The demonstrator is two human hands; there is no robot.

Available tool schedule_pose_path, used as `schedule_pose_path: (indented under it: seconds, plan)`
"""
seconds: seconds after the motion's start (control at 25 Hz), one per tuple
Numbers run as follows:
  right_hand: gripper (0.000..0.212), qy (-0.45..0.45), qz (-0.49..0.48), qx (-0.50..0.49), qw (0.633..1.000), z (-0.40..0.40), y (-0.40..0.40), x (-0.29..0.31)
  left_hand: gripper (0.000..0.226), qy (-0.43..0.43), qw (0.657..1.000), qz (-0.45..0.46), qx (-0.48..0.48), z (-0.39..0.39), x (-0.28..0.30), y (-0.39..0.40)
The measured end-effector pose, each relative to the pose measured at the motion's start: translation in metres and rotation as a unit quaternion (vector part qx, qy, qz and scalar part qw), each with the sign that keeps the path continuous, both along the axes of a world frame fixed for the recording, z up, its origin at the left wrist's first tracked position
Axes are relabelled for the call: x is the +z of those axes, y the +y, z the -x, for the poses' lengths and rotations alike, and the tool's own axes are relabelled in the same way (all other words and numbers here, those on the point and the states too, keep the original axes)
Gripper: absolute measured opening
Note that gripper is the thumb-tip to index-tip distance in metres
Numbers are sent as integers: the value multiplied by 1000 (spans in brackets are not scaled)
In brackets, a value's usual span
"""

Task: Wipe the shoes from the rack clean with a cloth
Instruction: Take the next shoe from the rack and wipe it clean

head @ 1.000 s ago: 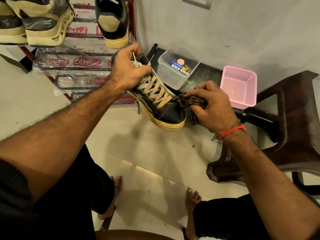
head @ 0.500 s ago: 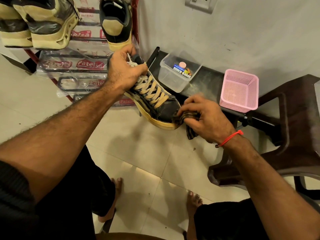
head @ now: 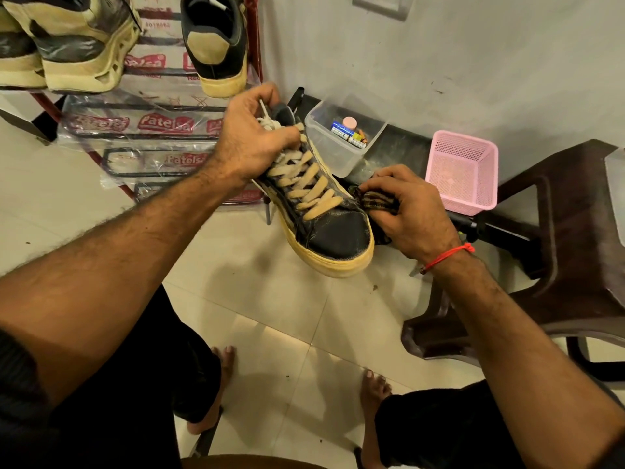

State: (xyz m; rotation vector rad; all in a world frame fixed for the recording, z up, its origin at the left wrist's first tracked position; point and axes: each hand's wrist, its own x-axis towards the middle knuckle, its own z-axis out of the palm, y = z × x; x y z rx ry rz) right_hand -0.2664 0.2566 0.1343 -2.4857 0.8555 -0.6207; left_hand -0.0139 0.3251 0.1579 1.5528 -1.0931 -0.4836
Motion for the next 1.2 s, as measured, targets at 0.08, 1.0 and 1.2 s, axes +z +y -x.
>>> schedule_pose_path:
  seconds: [0.08, 1.0, 1.2]
  plan:
    - [31, -9, 5, 2, 1000, -1, 3, 3, 27, -1, 1000, -11, 29, -8, 0, 1]
    - [17, -34, 156, 245, 956, 3, 19, 25, 41, -23, 996, -69, 42, -16, -5, 2]
    - [21, -101, -27, 218, 970, -1, 30, 20, 26, -26, 993, -74, 88, -23, -6, 1]
